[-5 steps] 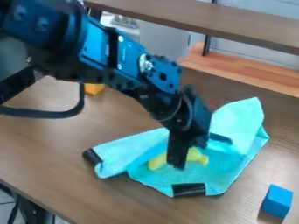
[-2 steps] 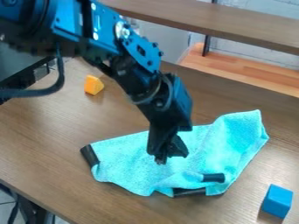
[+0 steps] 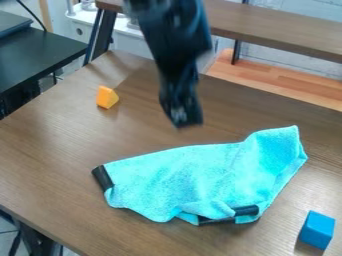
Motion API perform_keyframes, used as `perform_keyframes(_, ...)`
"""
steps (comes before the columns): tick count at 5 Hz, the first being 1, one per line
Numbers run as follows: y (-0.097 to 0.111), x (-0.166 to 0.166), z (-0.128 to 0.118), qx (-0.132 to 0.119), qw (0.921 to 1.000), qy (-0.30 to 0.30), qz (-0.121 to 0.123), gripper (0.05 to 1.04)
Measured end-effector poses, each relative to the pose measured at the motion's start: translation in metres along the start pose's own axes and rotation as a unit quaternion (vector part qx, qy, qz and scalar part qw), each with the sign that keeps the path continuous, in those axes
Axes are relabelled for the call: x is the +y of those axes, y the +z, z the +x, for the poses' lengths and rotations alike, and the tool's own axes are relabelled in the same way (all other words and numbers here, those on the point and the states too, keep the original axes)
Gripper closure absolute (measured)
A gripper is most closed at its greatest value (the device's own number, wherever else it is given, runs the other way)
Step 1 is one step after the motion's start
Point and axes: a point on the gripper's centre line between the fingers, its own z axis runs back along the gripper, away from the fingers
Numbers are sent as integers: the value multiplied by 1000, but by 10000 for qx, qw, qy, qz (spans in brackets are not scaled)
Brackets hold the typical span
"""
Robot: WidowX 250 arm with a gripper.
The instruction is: Fold the cloth from top left to bottom right
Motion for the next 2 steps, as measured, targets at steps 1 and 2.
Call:
perform_keyframes(1,6,1,1,38,10000,2,68,83)
perform_keyframes(2,6,1,1,38,10000,2,68,83)
